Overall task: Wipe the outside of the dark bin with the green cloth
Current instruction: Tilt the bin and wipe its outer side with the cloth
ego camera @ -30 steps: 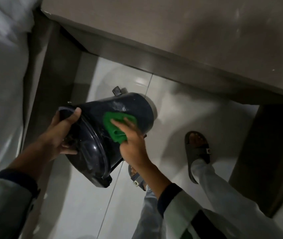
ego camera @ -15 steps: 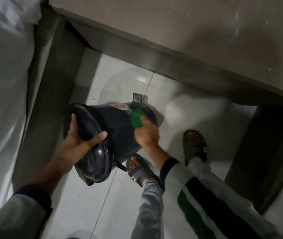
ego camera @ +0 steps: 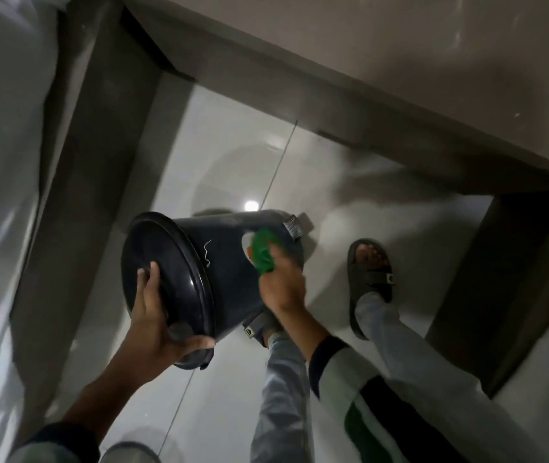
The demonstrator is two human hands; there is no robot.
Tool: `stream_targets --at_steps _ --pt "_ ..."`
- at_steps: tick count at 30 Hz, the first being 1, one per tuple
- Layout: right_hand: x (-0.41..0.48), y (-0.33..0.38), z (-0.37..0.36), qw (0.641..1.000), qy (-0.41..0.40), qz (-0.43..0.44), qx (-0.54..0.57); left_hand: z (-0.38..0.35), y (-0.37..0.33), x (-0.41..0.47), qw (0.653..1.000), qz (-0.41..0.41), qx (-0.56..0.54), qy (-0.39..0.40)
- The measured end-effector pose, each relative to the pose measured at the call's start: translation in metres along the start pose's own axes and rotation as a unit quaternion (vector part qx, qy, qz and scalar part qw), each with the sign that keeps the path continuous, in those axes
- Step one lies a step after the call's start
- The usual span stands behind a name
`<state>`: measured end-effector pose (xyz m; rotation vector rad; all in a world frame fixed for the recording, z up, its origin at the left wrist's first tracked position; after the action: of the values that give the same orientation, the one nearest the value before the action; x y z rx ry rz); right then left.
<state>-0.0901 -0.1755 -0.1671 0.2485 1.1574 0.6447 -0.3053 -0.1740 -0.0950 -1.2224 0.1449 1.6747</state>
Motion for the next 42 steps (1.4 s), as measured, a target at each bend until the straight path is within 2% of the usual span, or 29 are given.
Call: stream_targets --at_steps 3,6,8,10,13,15,17,20,24,26,29,33,35,37,40,42 --pt "-0.028 0.035 0.000 0.983 0.031 0.170 0.065 0.008 -0.021 0.010 0.987 0.031 -0.124 -0.096" --pt "-0.023 0.038 0.016 0.971 0.055 0.227 0.048 0.017 -0.036 0.026 0.975 0.103 -0.113 -0.164" --pt "-0.008 0.026 0.024 0.973 0.067 0.221 0.020 0.015 -0.038 0.030 0.974 0.168 -0.071 -0.133" --pt "0.020 0.019 0.028 0.978 0.059 0.202 0.005 0.010 -0.036 0.034 0.979 0.180 -0.079 -0.060" --pt "0.070 0.006 0.029 0.990 0.070 0.115 -0.041 0.003 -0.030 0.023 0.985 0.149 -0.089 0.023" --pt "0.093 -0.007 0.033 0.990 0.116 0.022 -0.077 -0.002 -0.023 0.013 0.991 0.114 -0.042 0.048" --pt "0.095 -0.013 0.036 0.986 0.135 -0.028 -0.098 -0.005 -0.017 0.002 0.995 0.068 -0.037 0.059" --pt "0.054 0.000 0.025 0.979 0.140 0.019 -0.144 -0.009 -0.010 -0.010 0.993 0.062 -0.074 0.070" --pt "-0.040 0.030 0.010 0.964 0.206 0.158 -0.054 -0.016 -0.004 -0.024 0.994 0.078 -0.044 0.062" --pt "-0.040 0.028 0.010 0.963 0.193 0.182 -0.045 -0.017 0.000 -0.027 0.994 0.089 -0.026 0.054" --pt "0.015 0.003 0.015 0.976 0.130 0.126 -0.118 -0.019 0.008 -0.029 0.994 0.096 -0.010 0.053" --pt "0.106 -0.019 0.024 0.981 0.125 0.002 -0.150 -0.021 0.017 -0.025 0.993 0.102 0.012 0.050" --pt "0.127 -0.005 0.018 0.971 0.163 0.006 -0.175 -0.022 0.011 -0.023 0.994 0.099 0.006 0.045" --pt "0.124 0.027 0.004 0.959 0.211 0.053 -0.181 -0.023 -0.004 -0.020 0.995 0.084 -0.008 0.048" --pt "0.091 0.067 -0.008 0.953 0.264 0.090 -0.120 -0.023 -0.030 -0.014 0.997 0.049 -0.037 0.035" --pt "0.070 0.079 0.015 0.955 0.259 0.107 -0.096 -0.026 -0.046 -0.010 0.998 0.048 -0.035 0.007"
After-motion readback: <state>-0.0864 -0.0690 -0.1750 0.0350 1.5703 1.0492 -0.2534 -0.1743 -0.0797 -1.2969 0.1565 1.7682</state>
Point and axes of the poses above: each hand's wrist, its own x-axis towards the middle knuckle, its own z-axis out of the back of the hand, y = z × x, the point moved 3 cm from there along x, towards the middle knuckle, and after that the axes turned 3 degrees about z, right-handed, at the moved point
